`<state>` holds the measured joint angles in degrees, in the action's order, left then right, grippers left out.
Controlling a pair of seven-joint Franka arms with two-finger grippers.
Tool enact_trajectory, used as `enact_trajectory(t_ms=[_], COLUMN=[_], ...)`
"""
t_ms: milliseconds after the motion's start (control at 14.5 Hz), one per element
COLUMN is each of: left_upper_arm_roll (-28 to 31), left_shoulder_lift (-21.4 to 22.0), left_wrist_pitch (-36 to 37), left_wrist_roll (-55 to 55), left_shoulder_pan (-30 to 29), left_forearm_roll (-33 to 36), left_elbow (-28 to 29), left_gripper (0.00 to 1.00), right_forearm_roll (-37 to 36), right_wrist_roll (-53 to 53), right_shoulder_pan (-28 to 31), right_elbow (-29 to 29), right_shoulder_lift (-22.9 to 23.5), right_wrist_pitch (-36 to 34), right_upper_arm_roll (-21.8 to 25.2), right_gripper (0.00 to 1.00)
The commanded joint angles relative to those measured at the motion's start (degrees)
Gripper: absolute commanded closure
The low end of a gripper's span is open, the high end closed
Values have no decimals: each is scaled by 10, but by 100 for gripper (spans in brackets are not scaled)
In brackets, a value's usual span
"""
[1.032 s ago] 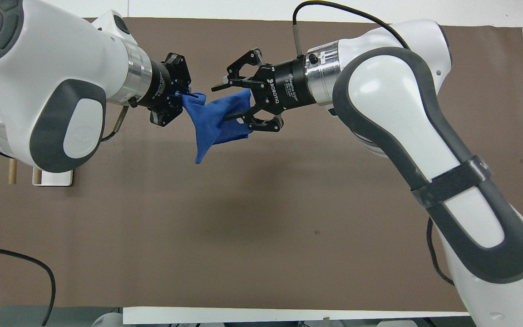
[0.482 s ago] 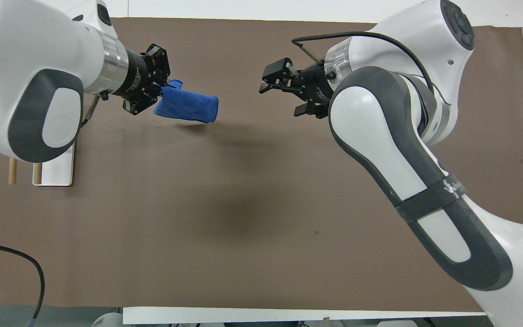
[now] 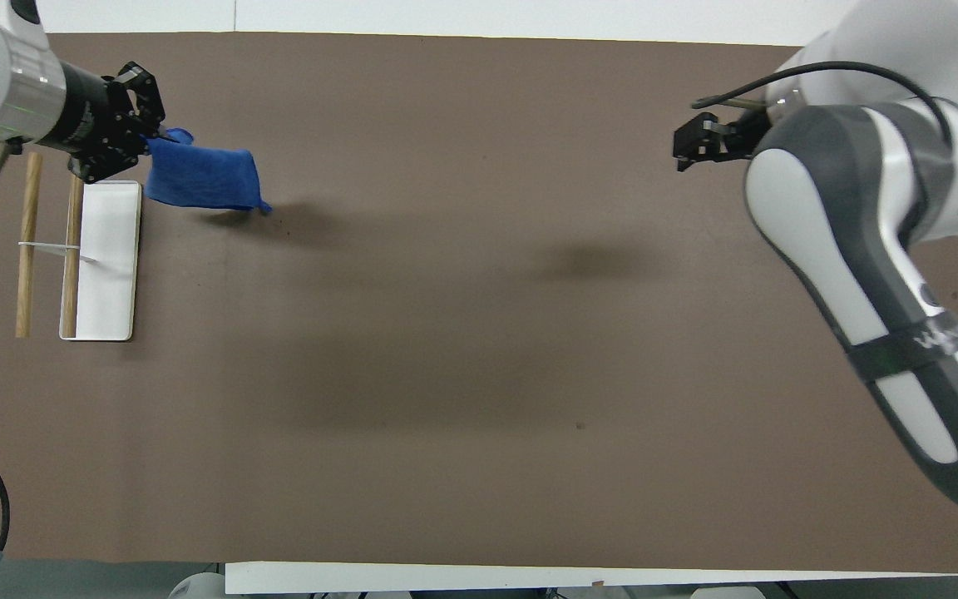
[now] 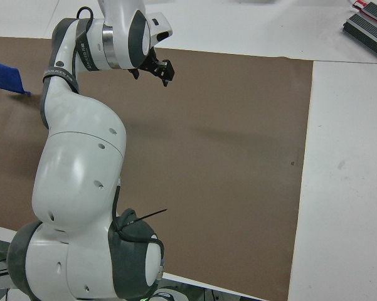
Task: Right arm passes towel to left arm to hang
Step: 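Drape the towel over the white stand's rods with the left gripper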
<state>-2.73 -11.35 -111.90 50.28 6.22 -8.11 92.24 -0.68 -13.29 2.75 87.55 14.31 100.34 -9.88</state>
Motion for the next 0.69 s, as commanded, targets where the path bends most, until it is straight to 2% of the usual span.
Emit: enact_trajectory(t_ms=[0,206,344,482,550,619], left_upper_arm_roll=[60,129,162,164,158,148], left_shoulder_lift=[12,14,17,26,26,26], left_wrist_pitch=[17,16,21,40,56,76], left_wrist_roll=[-144,-275,-325,-312,-277,-222], left_shoulder_pan=[3,1,1,1,1,2], left_forearm_roll=[5,5,5,3,0,-3], left_elbow=[6,12,17,39,39,35], left_gripper=[100,100,100,100,100,100], right_forearm_roll=[-40,-77,-80,-74,-74,-72], right_wrist_roll=[45,131,179,184,183,183], right_shoulder_pan=[30,69,62,42,38,38], right_elbow=[8,-47,-75,-61,-20,-17], right_shoulder_lift=[-74,-115,-139,-148,-168,-173], right_wrist_pitch=[-72,-173,-223,-213,-195,-197], right_upper_arm_roll=[-6,-5,30,60,61,62], right_gripper=[0,0,0,0,0,0])
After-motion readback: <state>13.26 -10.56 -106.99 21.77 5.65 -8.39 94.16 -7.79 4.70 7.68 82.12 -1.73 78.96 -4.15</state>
